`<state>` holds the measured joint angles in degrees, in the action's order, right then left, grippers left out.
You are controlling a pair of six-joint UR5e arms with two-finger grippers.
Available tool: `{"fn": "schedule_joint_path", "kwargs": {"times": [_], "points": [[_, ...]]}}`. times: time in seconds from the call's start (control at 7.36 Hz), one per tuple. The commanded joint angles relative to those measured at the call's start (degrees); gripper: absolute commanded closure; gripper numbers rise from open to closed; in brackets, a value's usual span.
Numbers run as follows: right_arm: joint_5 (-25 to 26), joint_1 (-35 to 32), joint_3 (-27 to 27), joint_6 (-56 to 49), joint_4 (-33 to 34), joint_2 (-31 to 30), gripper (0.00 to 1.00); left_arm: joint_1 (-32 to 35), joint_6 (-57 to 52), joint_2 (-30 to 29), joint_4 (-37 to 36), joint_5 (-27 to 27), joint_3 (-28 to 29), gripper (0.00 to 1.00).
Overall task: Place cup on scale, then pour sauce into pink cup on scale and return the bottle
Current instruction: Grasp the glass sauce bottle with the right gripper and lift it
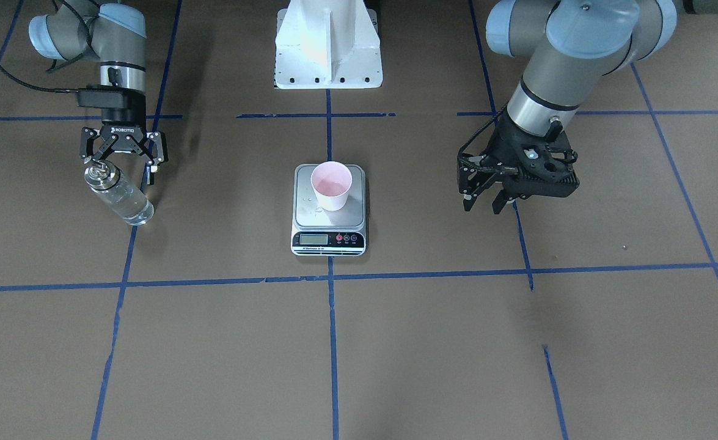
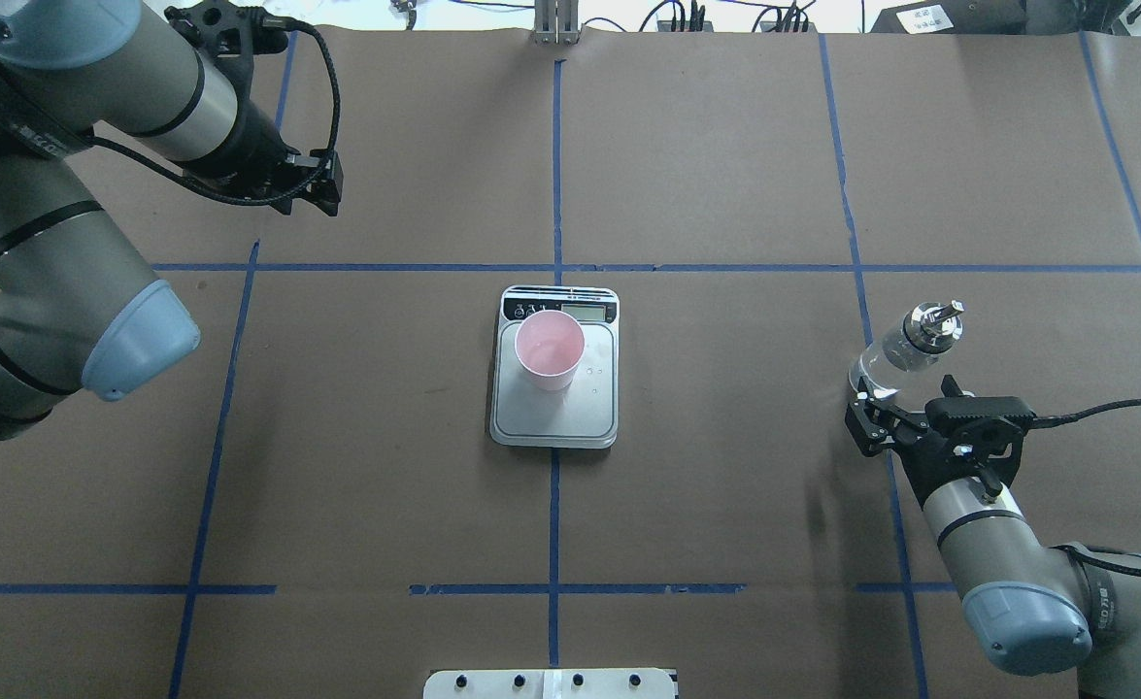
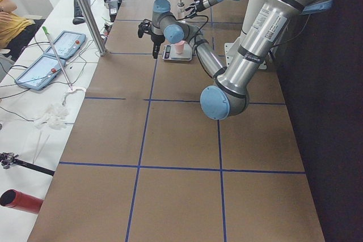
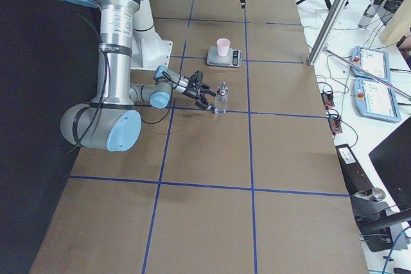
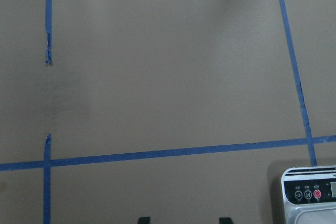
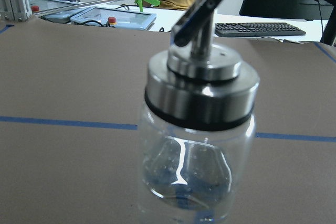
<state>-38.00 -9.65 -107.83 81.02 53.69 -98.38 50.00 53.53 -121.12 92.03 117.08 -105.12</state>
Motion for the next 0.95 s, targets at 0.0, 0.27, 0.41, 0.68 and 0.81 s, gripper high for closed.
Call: {"fn": "schedule_joint_path", "kwargs": {"times": [0.0, 0.27, 0.41, 0.68, 0.81], "points": [[0.3, 0.1, 0.2, 0.0, -0.1, 0.4, 0.01, 0.0, 0.0, 0.0, 0.0, 0.0, 0.0, 0.46], [1.3, 0.0, 0.4, -0.1, -0.1, 0.3, 0.01, 0.0, 0.0, 0.0, 0.0, 0.0, 0.0, 0.46], [1.4, 0.0, 0.6, -0.1, -0.2, 0.3, 0.01, 0.0, 0.0, 0.0, 0.0, 0.0, 0.0, 0.46], [2.3, 0.0, 0.8, -0.2, -0.1, 0.3, 0.01, 0.0, 0.0, 0.0, -0.3, 0.0, 0.0, 0.46], [2.2, -0.8, 0.9, -0.3, -0.2, 0.5, 0.01, -0.1, 0.0, -0.1, -0.8, -0.1, 0.0, 0.46]]}}
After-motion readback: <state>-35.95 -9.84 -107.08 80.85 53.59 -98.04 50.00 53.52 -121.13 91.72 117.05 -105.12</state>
